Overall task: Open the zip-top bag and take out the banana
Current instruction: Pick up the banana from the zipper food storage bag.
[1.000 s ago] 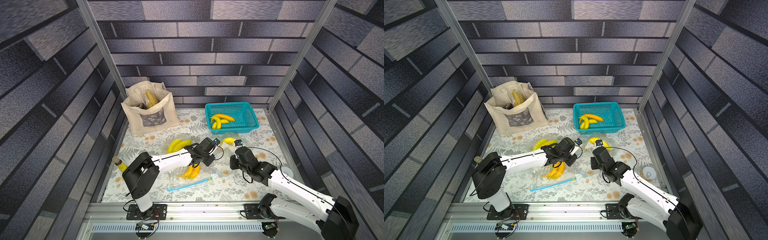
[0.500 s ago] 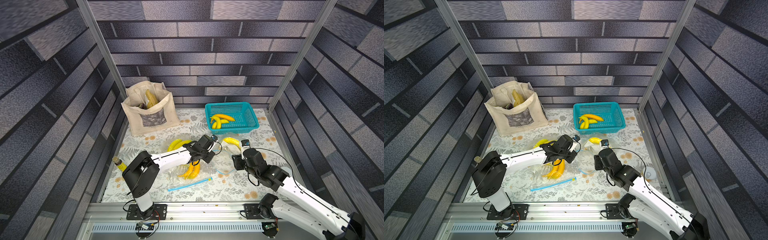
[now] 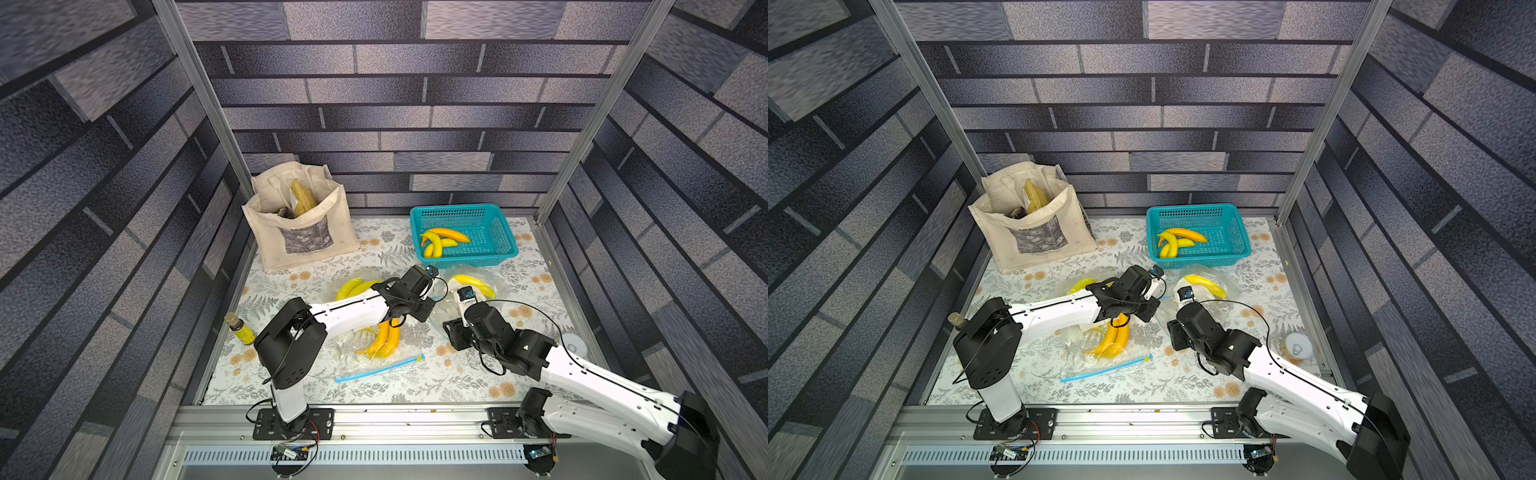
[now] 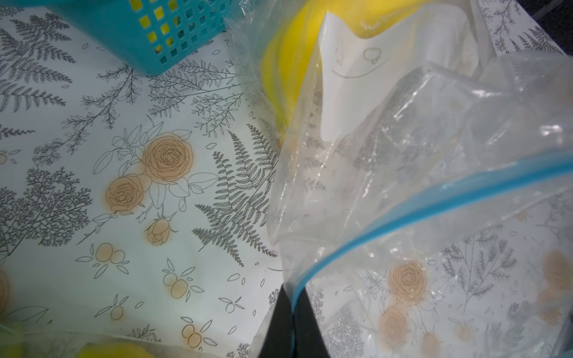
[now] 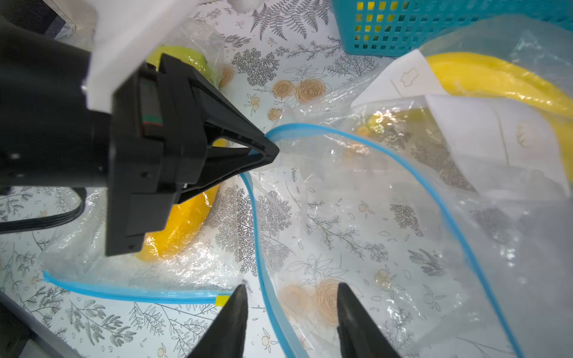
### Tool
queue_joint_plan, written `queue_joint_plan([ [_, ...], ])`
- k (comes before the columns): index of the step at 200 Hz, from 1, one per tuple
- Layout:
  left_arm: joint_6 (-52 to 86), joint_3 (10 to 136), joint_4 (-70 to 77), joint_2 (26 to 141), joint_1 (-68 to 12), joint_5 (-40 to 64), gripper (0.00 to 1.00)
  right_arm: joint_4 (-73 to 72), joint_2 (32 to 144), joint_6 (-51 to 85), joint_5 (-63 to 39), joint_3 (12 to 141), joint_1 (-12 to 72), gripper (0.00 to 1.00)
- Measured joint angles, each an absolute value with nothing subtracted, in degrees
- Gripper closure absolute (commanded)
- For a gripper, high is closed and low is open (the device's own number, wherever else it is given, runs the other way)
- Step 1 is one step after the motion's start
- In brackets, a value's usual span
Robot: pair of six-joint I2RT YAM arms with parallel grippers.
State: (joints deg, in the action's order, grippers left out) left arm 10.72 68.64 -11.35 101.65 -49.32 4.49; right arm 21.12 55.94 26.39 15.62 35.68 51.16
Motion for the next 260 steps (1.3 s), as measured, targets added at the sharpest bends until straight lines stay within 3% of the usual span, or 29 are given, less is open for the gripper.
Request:
queue_joint_plan([
  [85, 13.19, 65.73, -10.17, 100.07, -51.79, 4.27, 0.96, 17.45, 72.51, 27.99, 24.56, 39.38, 51.13, 0.49],
  [132, 14.87, 64.73, -9.50, 97.14, -52.77, 3.44, 0.95, 13.30, 76.07, 28.73, 28.03, 39.38, 50.00, 0.49],
  [260, 22.09, 63.18, -6.74, 96.90, -54.70, 3.16, 0.94, -2.15, 89.25, 28.91, 26.87, 39.35, 41.95, 0.44],
])
